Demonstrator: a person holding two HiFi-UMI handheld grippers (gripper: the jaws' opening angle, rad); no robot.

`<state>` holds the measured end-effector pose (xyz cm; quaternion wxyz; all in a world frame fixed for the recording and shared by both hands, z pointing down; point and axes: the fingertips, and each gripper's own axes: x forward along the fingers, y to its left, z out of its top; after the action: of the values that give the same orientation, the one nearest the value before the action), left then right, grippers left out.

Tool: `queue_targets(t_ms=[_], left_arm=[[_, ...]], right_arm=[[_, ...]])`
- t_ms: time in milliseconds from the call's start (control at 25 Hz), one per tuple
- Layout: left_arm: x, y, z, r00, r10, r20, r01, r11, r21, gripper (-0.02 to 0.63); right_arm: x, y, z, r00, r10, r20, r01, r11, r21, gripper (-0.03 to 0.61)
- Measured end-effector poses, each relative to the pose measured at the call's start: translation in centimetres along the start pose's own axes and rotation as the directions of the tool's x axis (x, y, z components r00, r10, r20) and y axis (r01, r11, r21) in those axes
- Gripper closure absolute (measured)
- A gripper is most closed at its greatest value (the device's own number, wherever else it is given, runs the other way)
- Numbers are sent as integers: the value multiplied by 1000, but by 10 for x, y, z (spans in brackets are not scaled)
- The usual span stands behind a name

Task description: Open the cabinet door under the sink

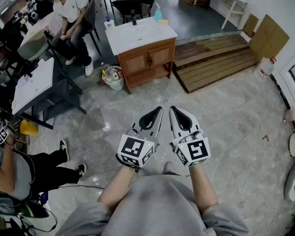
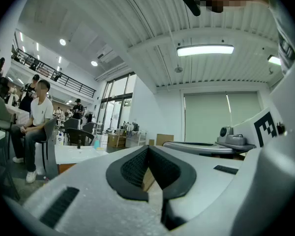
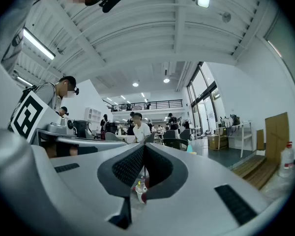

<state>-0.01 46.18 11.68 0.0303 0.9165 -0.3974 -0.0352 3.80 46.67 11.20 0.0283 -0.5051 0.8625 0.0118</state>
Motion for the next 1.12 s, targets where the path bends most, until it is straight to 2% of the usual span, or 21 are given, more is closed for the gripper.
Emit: queue_targets(t_ms=[480, 800, 1120], left_arm=[[25, -9, -5, 1000, 14, -9, -13, 1000, 9, 606], [55, -25, -19, 998, 51, -35, -50, 999, 12, 606], [80, -40, -40, 993, 86, -85, -85, 996, 21, 606]], right_arm=[[-2, -27, -1, 999, 30, 15, -30, 999, 15, 569], [-12, -68, -10, 999, 54, -3, -54, 998, 18, 569], [-19, -105, -34, 996, 86, -33, -83, 994, 66, 569]])
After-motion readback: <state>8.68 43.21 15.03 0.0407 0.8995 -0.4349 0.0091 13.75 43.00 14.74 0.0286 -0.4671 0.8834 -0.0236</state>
